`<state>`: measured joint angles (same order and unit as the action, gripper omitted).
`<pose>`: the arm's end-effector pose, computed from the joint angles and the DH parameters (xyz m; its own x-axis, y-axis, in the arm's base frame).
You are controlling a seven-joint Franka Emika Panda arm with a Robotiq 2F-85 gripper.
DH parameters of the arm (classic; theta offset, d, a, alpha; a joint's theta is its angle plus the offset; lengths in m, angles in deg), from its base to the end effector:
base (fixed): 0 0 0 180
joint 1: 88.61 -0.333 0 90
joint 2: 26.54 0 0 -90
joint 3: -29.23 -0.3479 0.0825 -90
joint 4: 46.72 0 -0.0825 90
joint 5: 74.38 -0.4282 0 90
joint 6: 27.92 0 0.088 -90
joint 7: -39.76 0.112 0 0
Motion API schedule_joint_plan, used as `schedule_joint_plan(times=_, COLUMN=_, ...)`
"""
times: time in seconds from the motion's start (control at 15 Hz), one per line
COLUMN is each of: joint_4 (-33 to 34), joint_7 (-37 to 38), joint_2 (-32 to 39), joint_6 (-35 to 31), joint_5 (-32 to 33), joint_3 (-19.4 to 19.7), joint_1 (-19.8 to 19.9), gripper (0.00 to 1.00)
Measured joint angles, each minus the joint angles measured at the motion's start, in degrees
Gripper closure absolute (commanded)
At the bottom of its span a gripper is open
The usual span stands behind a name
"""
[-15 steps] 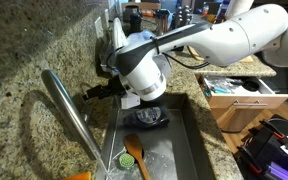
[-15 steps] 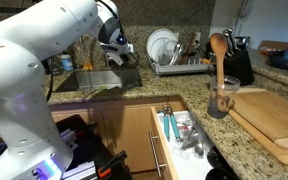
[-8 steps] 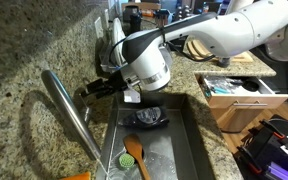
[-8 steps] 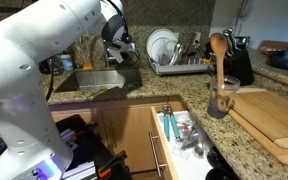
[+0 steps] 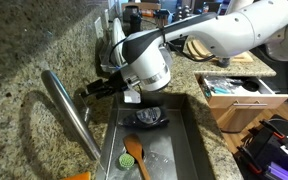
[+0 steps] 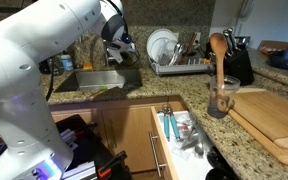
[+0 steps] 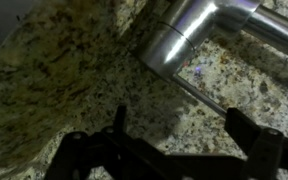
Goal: Close the tap
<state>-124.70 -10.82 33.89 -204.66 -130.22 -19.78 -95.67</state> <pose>0.6714 0.4865 0.2424 0.8483 -0.0857 0.5225 0.3920 -0.5616 -0.7286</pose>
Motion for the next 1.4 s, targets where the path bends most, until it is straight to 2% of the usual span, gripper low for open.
schedule_joint_plan(times=1.4, joint_4=-0.7, joint_7=3.7, joint_2=0.2, joint_6=2.5, joint_5=0.2, joint_3=1.5, joint_1=-1.8, gripper=0.00)
